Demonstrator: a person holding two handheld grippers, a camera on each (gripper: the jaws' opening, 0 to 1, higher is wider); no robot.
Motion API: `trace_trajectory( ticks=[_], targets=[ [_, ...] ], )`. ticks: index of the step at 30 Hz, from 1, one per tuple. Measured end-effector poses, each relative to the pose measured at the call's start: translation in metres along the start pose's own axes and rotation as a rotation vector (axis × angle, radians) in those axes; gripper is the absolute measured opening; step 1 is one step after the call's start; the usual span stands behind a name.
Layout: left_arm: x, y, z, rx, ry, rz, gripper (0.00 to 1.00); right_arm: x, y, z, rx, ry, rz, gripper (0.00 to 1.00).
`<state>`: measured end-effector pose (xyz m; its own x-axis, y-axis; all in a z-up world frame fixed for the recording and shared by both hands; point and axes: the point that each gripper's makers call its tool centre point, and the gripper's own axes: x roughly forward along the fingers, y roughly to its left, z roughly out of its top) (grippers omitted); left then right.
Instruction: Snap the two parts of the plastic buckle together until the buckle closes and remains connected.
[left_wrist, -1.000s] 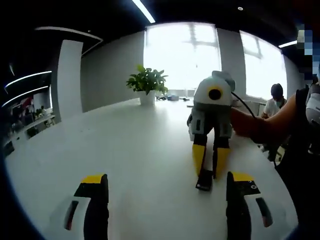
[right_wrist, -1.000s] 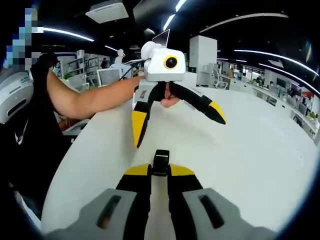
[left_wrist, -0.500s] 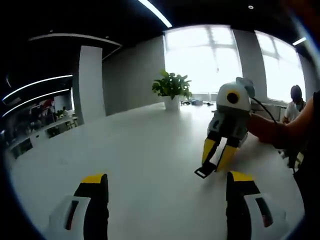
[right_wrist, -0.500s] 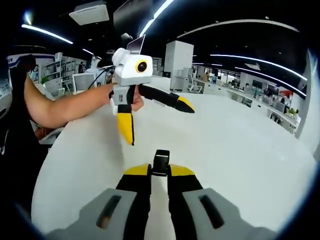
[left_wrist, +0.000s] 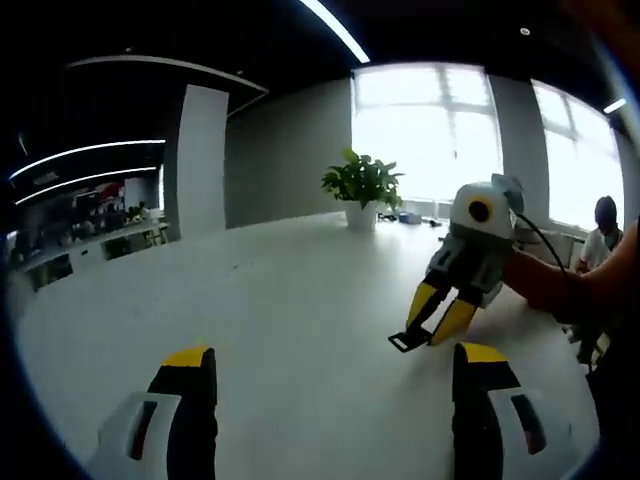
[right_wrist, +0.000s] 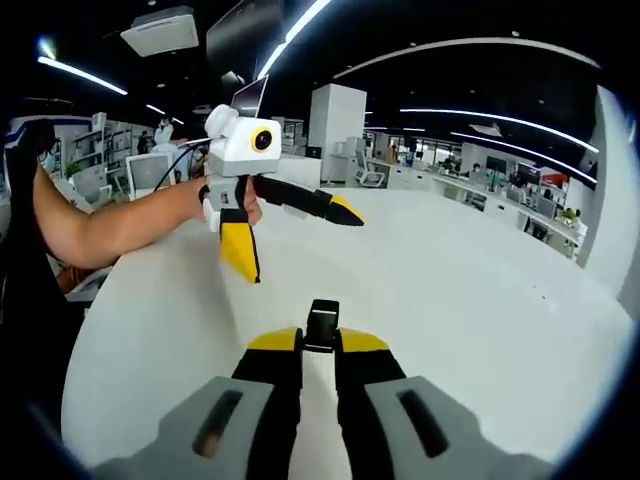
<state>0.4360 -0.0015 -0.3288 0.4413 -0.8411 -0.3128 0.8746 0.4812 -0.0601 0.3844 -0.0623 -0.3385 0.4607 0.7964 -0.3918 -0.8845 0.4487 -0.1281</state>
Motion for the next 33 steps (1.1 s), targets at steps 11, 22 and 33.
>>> trace_trajectory(
  ticks=[11,22,33],
  targets=[
    [0.002,0.011,-0.006,0.038,0.028,0.063,0.99,-0.003,-0.014,0.007,0.003,-0.041,-0.071,0.1],
    [0.001,0.016,0.002,0.025,-0.007,0.092,0.99,-0.005,-0.026,0.008,0.009,-0.047,-0.129,0.1],
    [0.002,0.021,-0.005,0.045,0.022,0.132,0.99,-0.01,-0.04,0.01,0.016,-0.066,-0.193,0.1]
  ],
)
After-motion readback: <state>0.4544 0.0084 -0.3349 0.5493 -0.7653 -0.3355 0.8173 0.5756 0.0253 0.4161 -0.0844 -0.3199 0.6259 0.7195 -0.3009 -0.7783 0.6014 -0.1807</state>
